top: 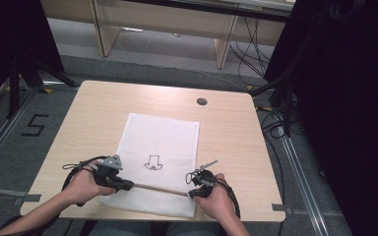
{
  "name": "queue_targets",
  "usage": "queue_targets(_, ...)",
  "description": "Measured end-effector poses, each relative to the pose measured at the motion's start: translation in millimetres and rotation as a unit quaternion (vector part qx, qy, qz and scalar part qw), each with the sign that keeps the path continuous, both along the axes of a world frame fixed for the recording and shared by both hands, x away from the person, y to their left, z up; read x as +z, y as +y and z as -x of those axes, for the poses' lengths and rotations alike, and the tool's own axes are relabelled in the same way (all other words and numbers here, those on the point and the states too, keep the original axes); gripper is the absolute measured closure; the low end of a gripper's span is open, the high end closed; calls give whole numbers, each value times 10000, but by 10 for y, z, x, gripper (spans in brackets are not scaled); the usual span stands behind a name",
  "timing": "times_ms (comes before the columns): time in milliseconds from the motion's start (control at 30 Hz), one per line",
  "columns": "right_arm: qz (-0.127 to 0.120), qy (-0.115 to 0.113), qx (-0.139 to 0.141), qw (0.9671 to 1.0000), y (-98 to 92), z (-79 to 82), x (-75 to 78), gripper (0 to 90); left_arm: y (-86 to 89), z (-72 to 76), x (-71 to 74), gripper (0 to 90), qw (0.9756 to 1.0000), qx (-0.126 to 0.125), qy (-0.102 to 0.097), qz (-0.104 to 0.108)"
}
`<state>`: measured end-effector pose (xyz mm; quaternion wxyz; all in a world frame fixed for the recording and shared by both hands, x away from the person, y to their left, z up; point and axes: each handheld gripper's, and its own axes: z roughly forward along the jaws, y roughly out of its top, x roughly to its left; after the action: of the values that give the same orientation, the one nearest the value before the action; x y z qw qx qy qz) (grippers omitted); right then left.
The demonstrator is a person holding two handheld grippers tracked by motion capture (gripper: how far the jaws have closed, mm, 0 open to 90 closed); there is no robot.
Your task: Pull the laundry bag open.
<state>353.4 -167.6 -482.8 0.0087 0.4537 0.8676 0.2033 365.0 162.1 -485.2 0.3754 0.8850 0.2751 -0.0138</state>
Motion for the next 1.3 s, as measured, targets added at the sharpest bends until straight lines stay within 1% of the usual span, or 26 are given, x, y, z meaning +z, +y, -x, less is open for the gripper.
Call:
queue_targets(33,0,0,0,10000,0,0,0,900,0,0,0,871,10000,0,0,0)
queue_targets(67,-35,-94,137,9999,-13,-17,-14,900,4,4,-5,871,10000,63,8,-24)
queue_targets(167,-45,-86,142,9999,-14,-17,-15,900,61,-12,-6,871,10000,80,-4,-43)
queue_targets(300,-30,-49,79,10000,-10,-11,-9,900,202,-20,-20,872,9995,281,15,-131)
queue_targets(333,-41,-79,146,9999,-14,-19,-15,900,244,-20,-24,871,9992,375,38,-147)
queue_targets(400,-43,-77,141,9999,-14,-19,-14,900,328,-18,-25,871,9987,476,43,-163)
queue_targets(433,-23,-12,29,10000,-5,-6,-4,900,369,-18,-28,871,9984,538,60,-182)
queue_targets(500,-16,26,1,10000,-3,-1,1,900,460,-26,-25,871,9976,629,-13,-278)
queue_targets(533,-14,38,7,10000,-3,-2,2,900,493,-19,-28,872,9968,749,40,-276)
queue_targets(600,-9,20,-1,10000,-1,0,1,900,594,-32,-24,872,9951,791,-52,-590)
queue_targets(633,4,-8,6,10000,-2,-1,-1,900,631,-33,-32,872,9937,873,-45,-704)
queue_targets(667,2,-4,-2,10000,0,0,0,900,675,-34,-37,872,9933,865,-28,-772)
queue_targets(700,2,-4,-2,10000,0,0,0,900,693,-23,-54,872,9922,1021,57,-717)
queue_targets(733,-36,-91,138,9999,-13,-17,-14,900,728,-26,-51,872,9924,920,61,-810)
queue_targets(767,-36,-96,143,9998,-13,-15,-14,900,717,-9,-70,872,9916,1103,132,-655)
queue_targets(800,-41,-94,148,9998,-14,-16,-14,900,720,-8,-67,872,9910,1107,102,-751)
queue_targets(833,-31,-134,149,9998,-14,-18,-14,900,715,1,-65,872,9910,1072,103,-799)
queue_targets(867,-10,-175,149,9997,-12,-21,-15,900,733,-9,-58,872,9909,822,79,-1064)
queue_targets(900,-10,-175,149,9997,-12,-21,-15,900,733,-9,-58,872,9909,822,79,-1064)
queue_targets(933,-13,-123,77,9999,-2,-11,-6,900,695,12,-85,872,9907,1060,84,-846)
queue_targets(967,2,-147,80,9999,-9,-23,-9,900,713,1,-71,872,9911,893,83,-986)
queue_targets(1000,15,-200,95,9998,-17,-38,-9,900,722,-5,-69,871,9911,804,90,-1057)
queue_targets(1100,56,-188,42,9998,-16,-42,-4,900,718,-6,-78,871,9915,762,97,-1047)
queue_targets(1133,50,-259,139,9996,-24,-57,-11,900,717,-8,-80,871,9918,746,96,-1029)
queue_targets(1167,40,-227,79,9997,-22,-54,-9,900,718,-9,-83,870,9923,705,71,-1019)
queue_targets(1300,13,-325,62,9995,-40,-48,-14,900,733,-17,-92,863,9933,676,100,-936)
